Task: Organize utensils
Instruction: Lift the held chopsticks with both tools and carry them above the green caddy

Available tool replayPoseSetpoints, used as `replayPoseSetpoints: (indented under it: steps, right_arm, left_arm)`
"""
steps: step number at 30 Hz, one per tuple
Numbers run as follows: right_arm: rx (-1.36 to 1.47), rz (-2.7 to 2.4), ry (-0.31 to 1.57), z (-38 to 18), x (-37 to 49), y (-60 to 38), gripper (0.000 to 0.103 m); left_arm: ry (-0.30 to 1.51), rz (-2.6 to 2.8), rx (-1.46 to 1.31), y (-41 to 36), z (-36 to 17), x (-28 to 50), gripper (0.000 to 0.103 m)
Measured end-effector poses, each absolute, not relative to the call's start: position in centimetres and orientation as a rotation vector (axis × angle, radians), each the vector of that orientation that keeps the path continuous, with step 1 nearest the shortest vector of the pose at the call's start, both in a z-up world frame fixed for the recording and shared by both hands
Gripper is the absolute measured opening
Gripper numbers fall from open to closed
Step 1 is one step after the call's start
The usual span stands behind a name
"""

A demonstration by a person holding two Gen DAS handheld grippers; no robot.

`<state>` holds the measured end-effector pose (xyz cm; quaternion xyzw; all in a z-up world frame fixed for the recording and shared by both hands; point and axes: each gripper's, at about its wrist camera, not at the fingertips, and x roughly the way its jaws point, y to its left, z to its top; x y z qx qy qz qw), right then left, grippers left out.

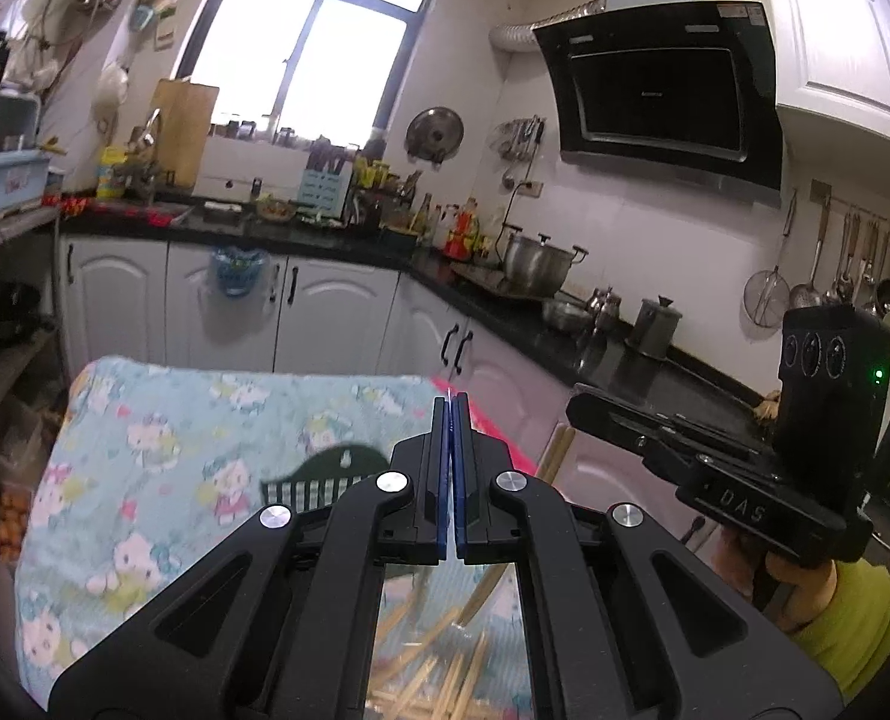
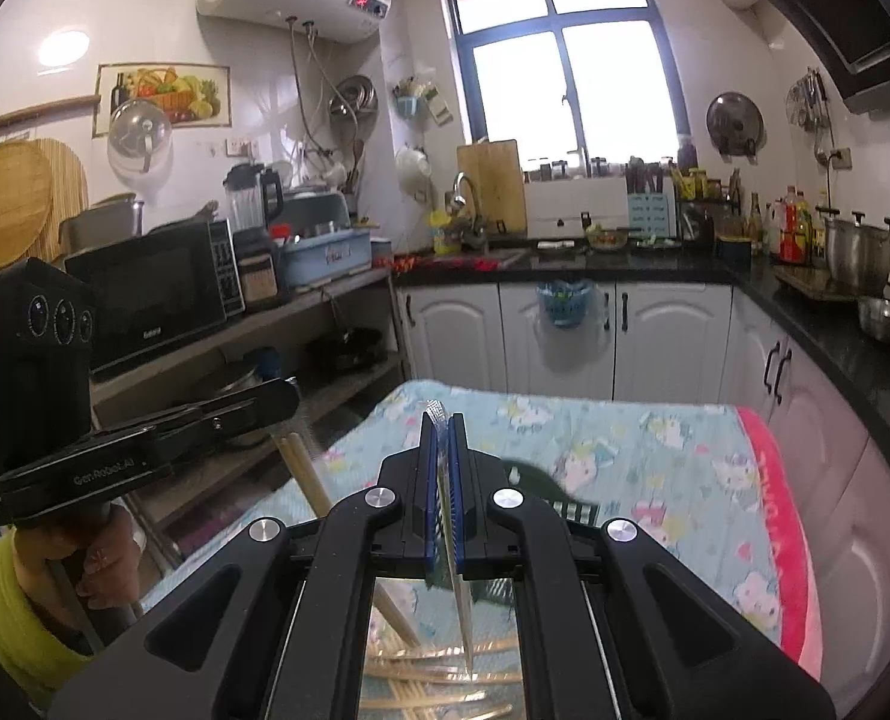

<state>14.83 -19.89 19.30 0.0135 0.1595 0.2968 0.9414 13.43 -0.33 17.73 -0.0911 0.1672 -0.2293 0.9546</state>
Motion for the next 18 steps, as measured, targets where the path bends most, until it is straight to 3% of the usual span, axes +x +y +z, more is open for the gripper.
replayPoseSetpoints:
  steps: [18]
  right_arm:
    - [0.040, 0.506, 0.250, 23.1, 22.7, -21.4, 0.004]
  left_arm:
    - [0.327, -0.418, -0.137, -1.6, 21.2, 21.1, 0.000]
